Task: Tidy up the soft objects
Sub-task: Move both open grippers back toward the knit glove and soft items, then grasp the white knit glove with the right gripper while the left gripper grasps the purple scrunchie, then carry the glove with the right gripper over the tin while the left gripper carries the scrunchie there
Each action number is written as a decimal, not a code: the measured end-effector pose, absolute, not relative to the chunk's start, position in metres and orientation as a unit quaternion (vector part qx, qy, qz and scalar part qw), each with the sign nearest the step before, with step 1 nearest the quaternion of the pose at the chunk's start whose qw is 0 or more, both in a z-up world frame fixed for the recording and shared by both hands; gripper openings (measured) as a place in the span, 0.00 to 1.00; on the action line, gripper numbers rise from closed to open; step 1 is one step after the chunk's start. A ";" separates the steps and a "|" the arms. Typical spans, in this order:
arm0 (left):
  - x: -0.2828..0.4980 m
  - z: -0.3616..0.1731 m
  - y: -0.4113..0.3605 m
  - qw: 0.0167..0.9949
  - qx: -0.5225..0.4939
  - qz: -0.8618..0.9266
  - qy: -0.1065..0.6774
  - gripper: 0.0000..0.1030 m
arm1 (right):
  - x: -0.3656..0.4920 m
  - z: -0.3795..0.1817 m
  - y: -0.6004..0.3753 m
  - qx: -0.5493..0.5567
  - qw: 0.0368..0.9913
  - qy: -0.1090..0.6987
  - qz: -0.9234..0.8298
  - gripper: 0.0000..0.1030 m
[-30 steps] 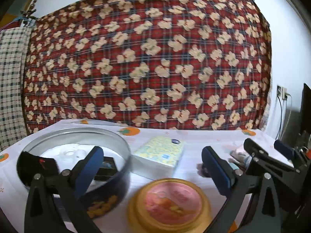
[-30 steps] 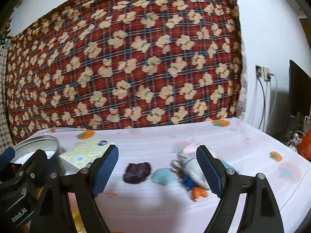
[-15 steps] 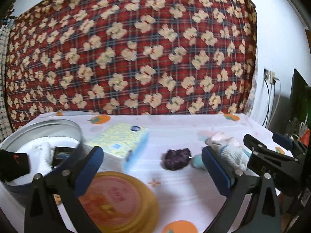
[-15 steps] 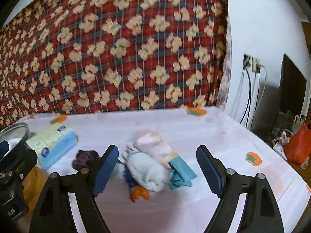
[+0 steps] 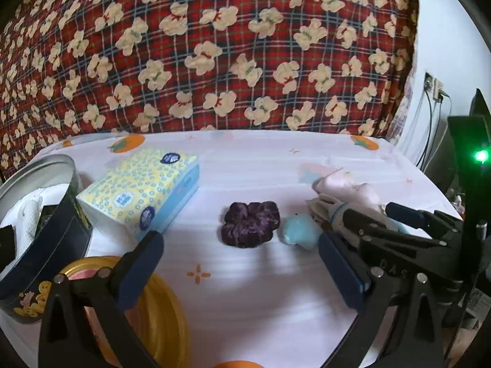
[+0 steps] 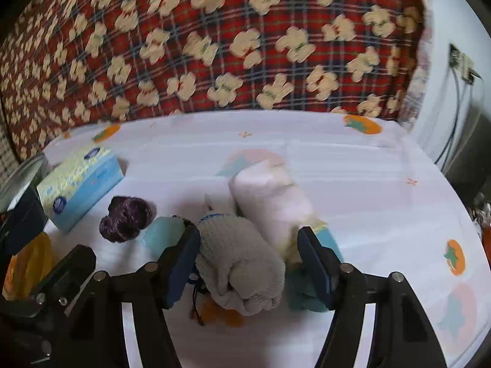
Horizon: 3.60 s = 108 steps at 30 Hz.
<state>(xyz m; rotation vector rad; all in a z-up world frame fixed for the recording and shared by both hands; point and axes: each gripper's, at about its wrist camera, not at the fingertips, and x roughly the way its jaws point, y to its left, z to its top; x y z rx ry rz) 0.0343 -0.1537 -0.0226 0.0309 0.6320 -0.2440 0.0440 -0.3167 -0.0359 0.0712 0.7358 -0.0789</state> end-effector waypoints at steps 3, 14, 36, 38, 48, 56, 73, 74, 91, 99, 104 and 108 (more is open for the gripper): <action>0.041 -0.027 -0.153 0.937 0.007 -0.124 0.327 0.99 | 0.049 -0.042 -0.320 0.050 0.924 0.378 -0.012 0.62; 0.058 -0.022 -0.163 0.938 0.023 -0.114 0.327 0.99 | 0.003 -0.023 -0.349 0.136 0.961 0.239 0.027 0.44; 0.113 -0.057 -0.176 0.894 -0.051 -0.123 0.428 0.46 | 0.008 -0.044 -0.366 0.220 0.940 0.254 0.056 0.46; 0.113 -0.056 -0.176 0.892 -0.056 -0.136 0.428 0.43 | 0.009 -0.049 -0.371 0.241 0.933 0.260 0.065 0.46; 0.084 -0.025 -0.159 0.919 -0.109 -0.202 0.320 0.38 | -0.022 -0.027 -0.395 0.299 0.937 0.142 0.112 0.45; 0.064 -0.006 -0.156 0.932 -0.116 -0.234 0.252 0.38 | -0.025 -0.023 -0.406 0.345 0.919 0.112 0.153 0.45; 0.049 -0.004 -0.150 0.930 -0.117 -0.256 0.238 0.38 | -0.028 -0.024 -0.384 0.222 0.943 0.210 0.131 0.45; 0.049 -0.003 -0.149 0.928 -0.122 -0.259 0.239 0.38 | -0.030 -0.025 -0.379 0.206 0.940 0.227 0.146 0.45; 0.022 0.004 -0.122 0.933 -0.119 -0.248 0.233 0.38 | -0.003 -0.068 -0.307 -0.006 0.922 0.378 0.082 0.67; 0.010 0.008 -0.112 0.935 -0.111 -0.253 0.225 0.38 | -0.038 -0.044 -0.320 0.061 0.940 0.323 0.095 0.54; 0.006 0.006 -0.108 0.932 -0.110 -0.259 0.228 0.38 | -0.059 -0.030 -0.351 0.234 0.925 0.257 0.151 0.54; 0.002 0.005 -0.104 0.932 -0.102 -0.261 0.228 0.38 | -0.061 -0.031 -0.344 0.275 0.920 0.242 0.142 0.54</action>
